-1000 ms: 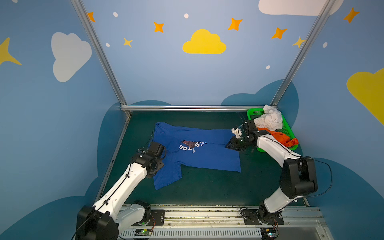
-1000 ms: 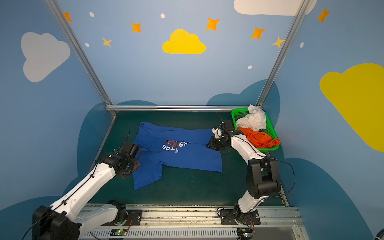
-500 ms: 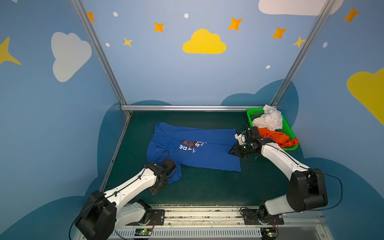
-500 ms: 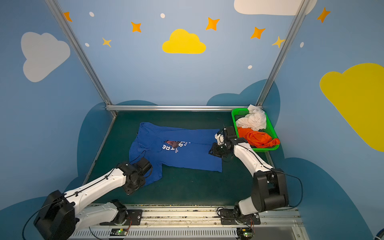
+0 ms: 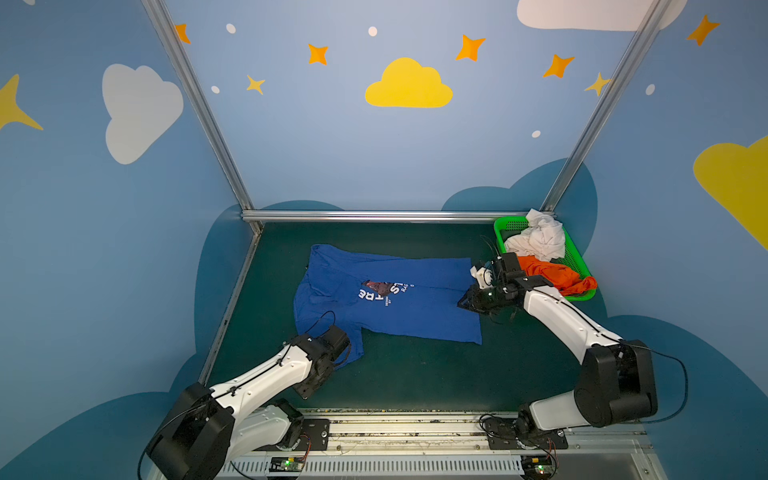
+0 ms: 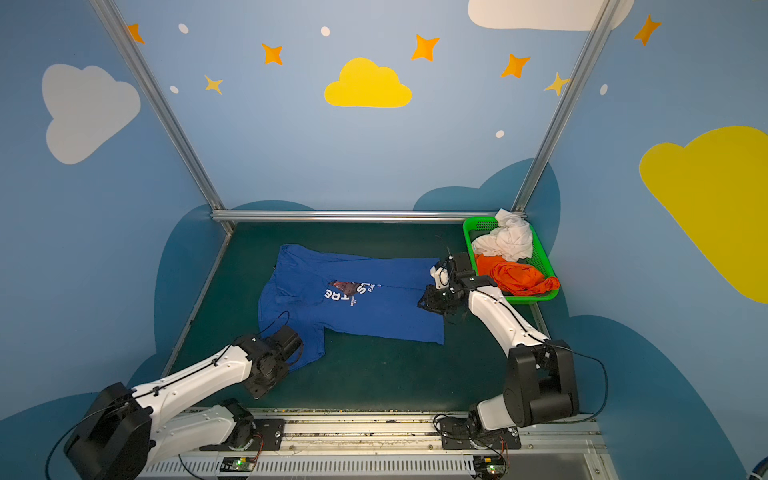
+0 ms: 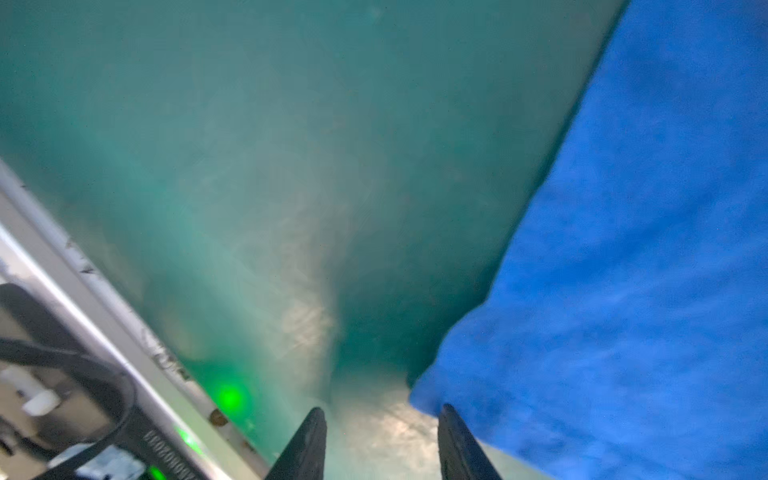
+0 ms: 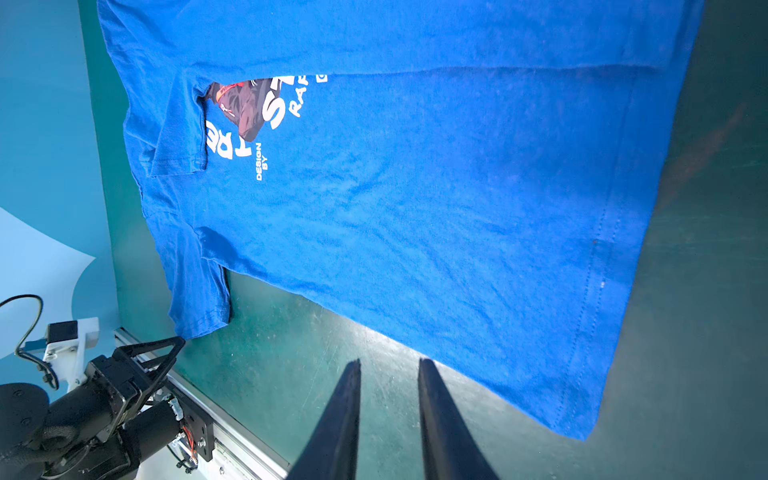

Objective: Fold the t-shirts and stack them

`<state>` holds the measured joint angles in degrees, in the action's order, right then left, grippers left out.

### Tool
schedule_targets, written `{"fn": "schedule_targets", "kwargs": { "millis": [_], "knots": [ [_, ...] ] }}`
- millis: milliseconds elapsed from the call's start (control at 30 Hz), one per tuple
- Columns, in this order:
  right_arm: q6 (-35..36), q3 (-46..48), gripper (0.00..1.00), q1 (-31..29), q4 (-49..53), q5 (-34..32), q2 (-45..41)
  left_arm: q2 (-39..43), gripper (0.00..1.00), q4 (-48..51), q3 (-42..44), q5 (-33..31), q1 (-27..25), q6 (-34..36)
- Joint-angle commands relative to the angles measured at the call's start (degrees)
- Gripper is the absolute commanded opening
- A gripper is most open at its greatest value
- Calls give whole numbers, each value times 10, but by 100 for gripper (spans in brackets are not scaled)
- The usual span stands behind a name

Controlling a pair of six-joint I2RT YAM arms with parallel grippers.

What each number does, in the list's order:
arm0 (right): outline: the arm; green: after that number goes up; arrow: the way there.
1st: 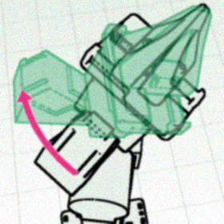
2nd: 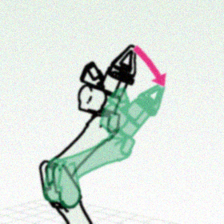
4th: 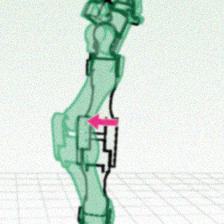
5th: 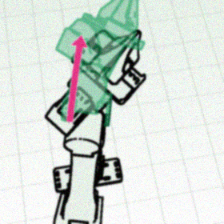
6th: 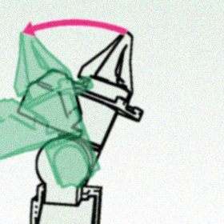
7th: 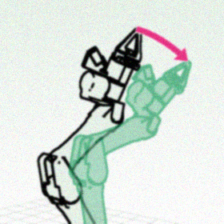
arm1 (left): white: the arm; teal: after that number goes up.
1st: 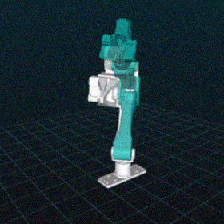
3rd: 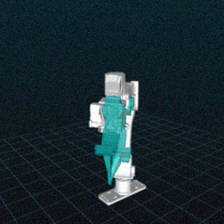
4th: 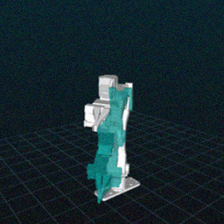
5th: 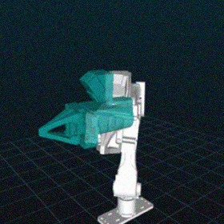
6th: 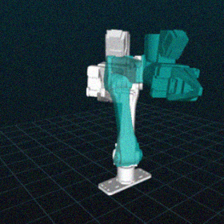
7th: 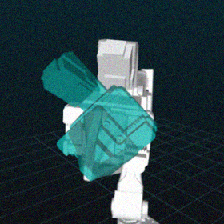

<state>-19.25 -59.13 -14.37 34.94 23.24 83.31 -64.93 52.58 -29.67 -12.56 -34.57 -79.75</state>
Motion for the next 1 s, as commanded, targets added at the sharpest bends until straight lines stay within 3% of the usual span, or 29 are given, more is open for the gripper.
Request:
{"fn": "schedule_targets", "kwargs": {
  "millis": [0, 300, 667, 967],
  "knots": [
    [-2, 3, 28, -2, 3, 7, -12, -1, 45, -20, -10, -25, -1, -6],
    [-6, 2, 28, -2, 2, 7, -5, -60, 45, -41, -7, -30, 2, -31],
    [-4, 10, 27, -2, 23, -6, 2, -148, 7, -54, -52, -12, 10, 23],
    [-3, 53, 31, -2, 71, -60, -21, -109, 5, -9, -87, -24, 8, 49]
  ]
}}
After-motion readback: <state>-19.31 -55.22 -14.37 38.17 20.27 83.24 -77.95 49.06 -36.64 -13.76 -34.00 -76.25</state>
